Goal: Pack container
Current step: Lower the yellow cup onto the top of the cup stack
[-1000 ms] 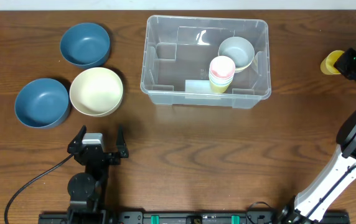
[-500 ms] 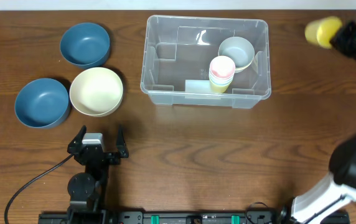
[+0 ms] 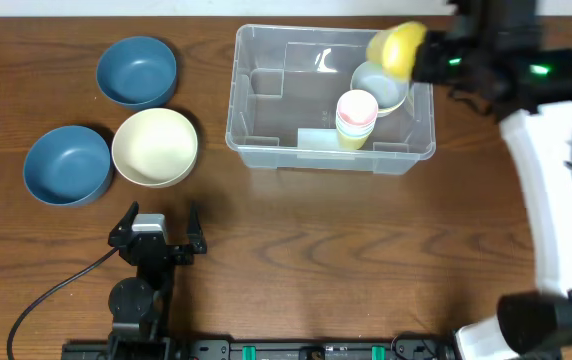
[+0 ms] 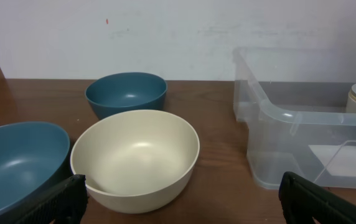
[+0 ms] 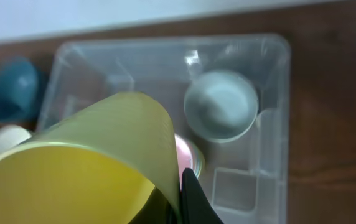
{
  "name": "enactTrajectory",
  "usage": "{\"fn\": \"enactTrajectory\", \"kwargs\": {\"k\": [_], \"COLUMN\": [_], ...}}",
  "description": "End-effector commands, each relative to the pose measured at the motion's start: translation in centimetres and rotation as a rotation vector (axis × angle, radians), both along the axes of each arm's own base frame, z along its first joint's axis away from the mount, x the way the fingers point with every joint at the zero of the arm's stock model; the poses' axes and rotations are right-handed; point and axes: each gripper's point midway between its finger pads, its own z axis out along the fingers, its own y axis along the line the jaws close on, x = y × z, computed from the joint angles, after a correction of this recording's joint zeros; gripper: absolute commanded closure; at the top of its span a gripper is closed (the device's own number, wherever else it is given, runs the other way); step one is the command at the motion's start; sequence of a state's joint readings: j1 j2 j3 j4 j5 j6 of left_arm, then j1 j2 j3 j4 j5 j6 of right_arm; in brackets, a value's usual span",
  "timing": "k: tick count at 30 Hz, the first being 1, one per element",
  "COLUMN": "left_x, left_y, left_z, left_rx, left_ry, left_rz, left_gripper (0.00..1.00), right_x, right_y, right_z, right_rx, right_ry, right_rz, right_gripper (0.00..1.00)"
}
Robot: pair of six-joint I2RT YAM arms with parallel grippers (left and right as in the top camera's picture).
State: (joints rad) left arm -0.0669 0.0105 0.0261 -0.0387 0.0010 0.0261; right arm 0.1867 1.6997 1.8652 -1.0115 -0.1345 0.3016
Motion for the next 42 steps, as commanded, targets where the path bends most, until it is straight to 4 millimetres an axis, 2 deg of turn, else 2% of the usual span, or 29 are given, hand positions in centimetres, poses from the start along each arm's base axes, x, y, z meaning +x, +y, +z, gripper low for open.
{"fn": "enactTrajectory", "kwargs": {"k": [1, 5, 11, 23, 33, 37, 38, 39, 40, 41, 42], "left_x": [-0.1, -0.1, -0.1, -0.1, -0.1, -0.1, -0.1, -0.1, -0.1, -0.1, -0.1], "left_y": [0.3, 0.3, 0.3, 0.3, 0.3, 0.3, 0.3, 0.3, 0.3, 0.3, 0.3], "left_z": [-1.8, -1.8, -1.8, -1.8, -1.8, -1.8, -1.8, -1.8, -1.8, -1.8, -1.8], "left_rx": [0.014, 0.014, 0.014, 0.014, 0.014, 0.014, 0.014, 0.014, 0.014, 0.014, 0.014], "left_ry": [0.051, 0.051, 0.051, 0.051, 0.051, 0.051, 0.051, 0.051, 0.051, 0.051, 0.051], "left_rz": [0.013, 0.013, 0.013, 0.013, 0.013, 0.013, 0.013, 0.013, 0.013, 0.013, 0.013], "left_gripper": [0.02, 0.02, 0.02, 0.02, 0.02, 0.02, 0.02, 0.02, 0.02, 0.02, 0.02], "right_x": [0.4, 0.3, -1.0, -1.3, -0.7, -0.5, -0.5, -0.4, -0.4, -0.3, -0.2], "right_y": [1.3, 2.7, 1.3, 1.2, 2.4, 2.8, 2.9, 2.9, 3.0, 3.2, 3.4], "right_z": [-2.9, -4.7, -7.1, -7.8, -11.2, -12.0, -12.0, -12.0, -11.9, -11.9, -11.8], "right_rx": [-0.095, -0.109, -0.209, -0.224, -0.205, -0.197, -0.196, -0.195, -0.193, -0.190, -0.186], "right_ry": [0.050, 0.095, 0.197, 0.214, 0.246, 0.238, 0.238, 0.235, 0.232, 0.225, 0.220], "right_rz": [0.014, 0.034, -0.021, -0.015, 0.014, 0.022, 0.022, 0.022, 0.028, 0.045, 0.061], "right_gripper": [0.99, 0.99, 0.99, 0.99, 0.99, 0.97, 0.82, 0.54, 0.32, 0.15, 0.09]}}
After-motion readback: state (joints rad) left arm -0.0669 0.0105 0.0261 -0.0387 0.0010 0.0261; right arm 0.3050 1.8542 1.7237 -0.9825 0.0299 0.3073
